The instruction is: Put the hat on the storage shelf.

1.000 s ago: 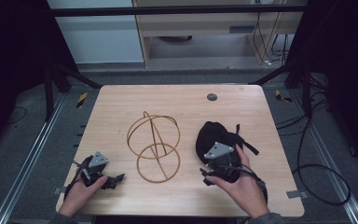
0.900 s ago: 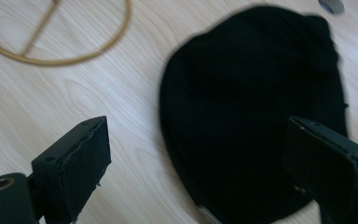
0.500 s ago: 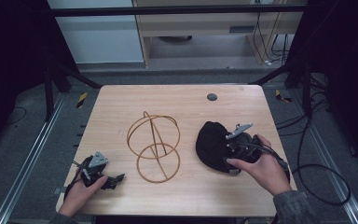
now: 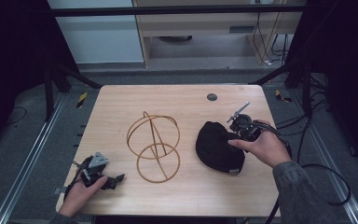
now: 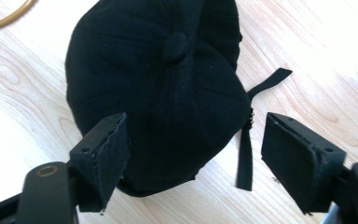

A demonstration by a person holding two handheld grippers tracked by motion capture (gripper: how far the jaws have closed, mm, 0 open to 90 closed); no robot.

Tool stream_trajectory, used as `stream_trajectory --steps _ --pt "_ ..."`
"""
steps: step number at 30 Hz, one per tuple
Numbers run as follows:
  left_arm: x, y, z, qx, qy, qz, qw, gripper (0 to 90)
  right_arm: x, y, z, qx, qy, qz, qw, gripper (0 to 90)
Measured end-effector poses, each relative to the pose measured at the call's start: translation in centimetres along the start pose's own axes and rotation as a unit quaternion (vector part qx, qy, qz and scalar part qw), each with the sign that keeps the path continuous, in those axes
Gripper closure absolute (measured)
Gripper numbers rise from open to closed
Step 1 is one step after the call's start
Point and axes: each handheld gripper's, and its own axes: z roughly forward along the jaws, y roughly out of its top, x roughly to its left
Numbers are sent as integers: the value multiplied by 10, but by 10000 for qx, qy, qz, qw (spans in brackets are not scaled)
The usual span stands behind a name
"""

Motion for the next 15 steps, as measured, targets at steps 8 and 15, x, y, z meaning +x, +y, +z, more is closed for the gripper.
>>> stream_trajectory --steps 8,15 --pt "0 0 0 -16 0 -20 10000 0 -8 13 1 104 123 42 9999 282" --pt "0 0 0 -13 1 -2 10000 0 -9 26 11 241 252 3 9994 307"
